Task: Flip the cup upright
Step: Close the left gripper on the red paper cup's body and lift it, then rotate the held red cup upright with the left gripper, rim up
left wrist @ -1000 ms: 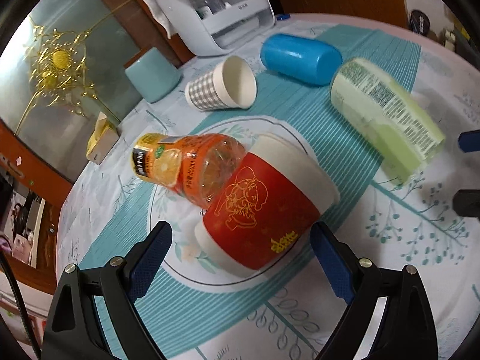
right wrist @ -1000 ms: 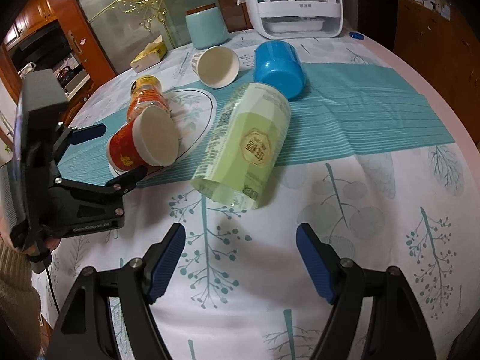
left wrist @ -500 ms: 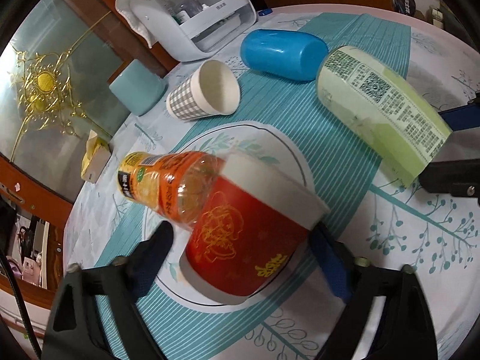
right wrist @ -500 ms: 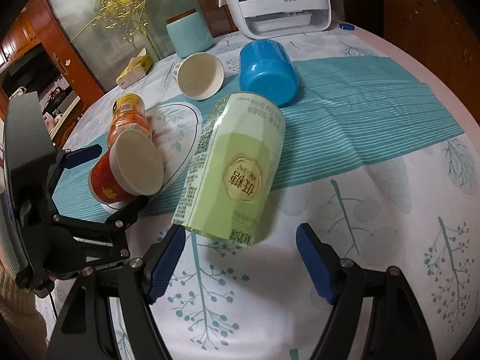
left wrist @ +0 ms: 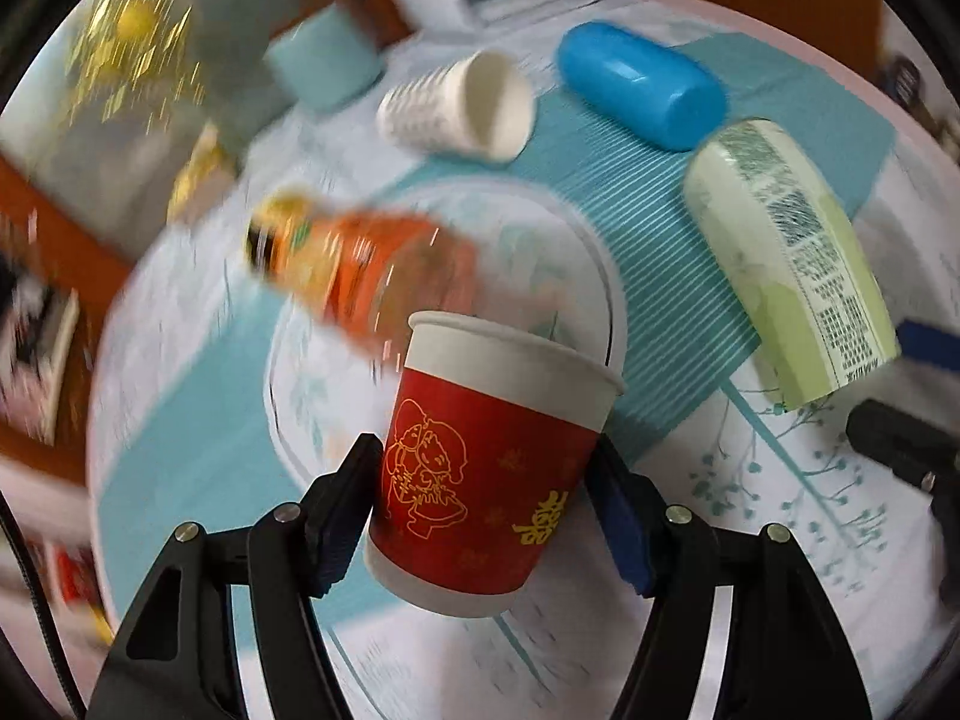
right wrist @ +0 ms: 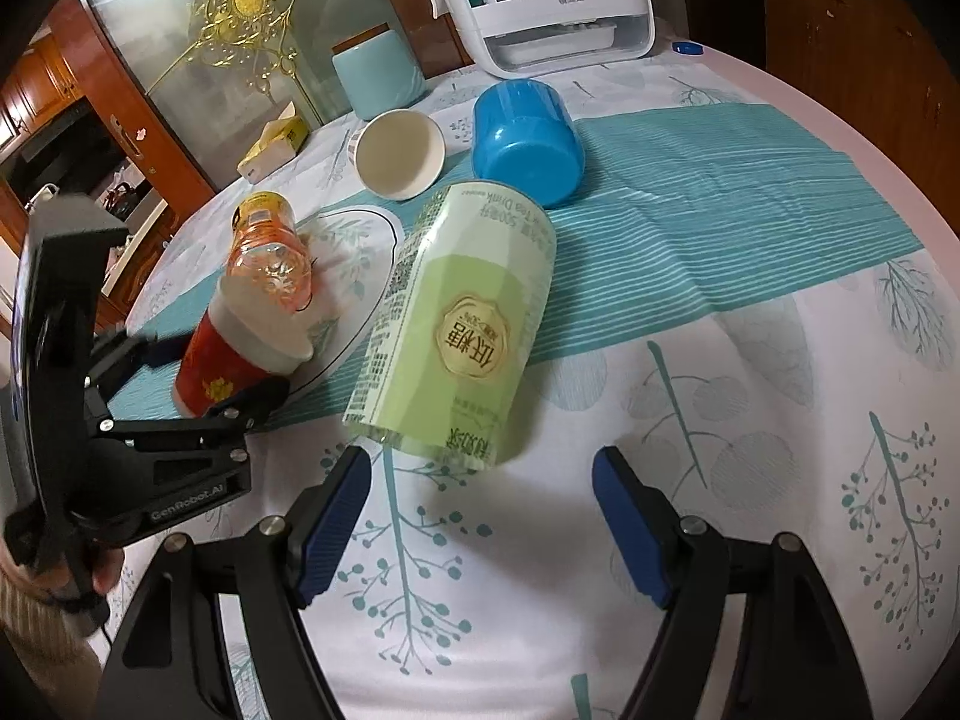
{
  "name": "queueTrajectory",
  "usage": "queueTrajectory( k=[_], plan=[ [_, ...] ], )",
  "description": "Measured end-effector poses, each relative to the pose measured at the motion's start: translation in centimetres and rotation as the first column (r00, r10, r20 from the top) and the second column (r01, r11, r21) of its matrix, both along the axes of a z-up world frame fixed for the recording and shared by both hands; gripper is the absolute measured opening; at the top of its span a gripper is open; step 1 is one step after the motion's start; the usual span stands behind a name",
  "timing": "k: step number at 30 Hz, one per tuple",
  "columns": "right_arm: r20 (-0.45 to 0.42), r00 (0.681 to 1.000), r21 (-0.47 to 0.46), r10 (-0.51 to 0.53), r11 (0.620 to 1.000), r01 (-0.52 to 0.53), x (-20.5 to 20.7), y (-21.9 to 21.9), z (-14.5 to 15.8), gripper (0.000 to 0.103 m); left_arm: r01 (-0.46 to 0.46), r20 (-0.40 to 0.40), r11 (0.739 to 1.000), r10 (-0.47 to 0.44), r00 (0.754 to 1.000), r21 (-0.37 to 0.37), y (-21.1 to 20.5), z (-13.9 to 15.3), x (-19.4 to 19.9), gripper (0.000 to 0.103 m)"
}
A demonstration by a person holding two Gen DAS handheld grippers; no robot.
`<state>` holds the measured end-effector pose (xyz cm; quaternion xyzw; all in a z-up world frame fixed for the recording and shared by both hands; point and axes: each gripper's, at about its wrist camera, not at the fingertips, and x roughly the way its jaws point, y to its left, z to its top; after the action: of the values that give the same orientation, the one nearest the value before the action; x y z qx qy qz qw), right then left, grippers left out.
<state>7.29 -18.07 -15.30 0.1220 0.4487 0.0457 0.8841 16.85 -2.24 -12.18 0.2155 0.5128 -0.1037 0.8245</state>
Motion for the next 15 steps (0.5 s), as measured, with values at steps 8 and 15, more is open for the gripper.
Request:
queueTrajectory(
  k=[8,15],
  plan=[
    [0.012,1.0,0.014,0.006,1.0,-0.006,-1.5,-0.3,0.7,0.077,-0.256,-0.205,0.935,0.208,0.956,-0.247,2.7,1.5,-2.7,0.067],
    [0.026,1.0,0.026,0.011,1.0,-0.011,-2.7,-0.8,1.5,0.077,-0.466,-0.396,0.791,0.31,0.864,-0.397,4.4,1.4,-5.9,0.067]
  ],
)
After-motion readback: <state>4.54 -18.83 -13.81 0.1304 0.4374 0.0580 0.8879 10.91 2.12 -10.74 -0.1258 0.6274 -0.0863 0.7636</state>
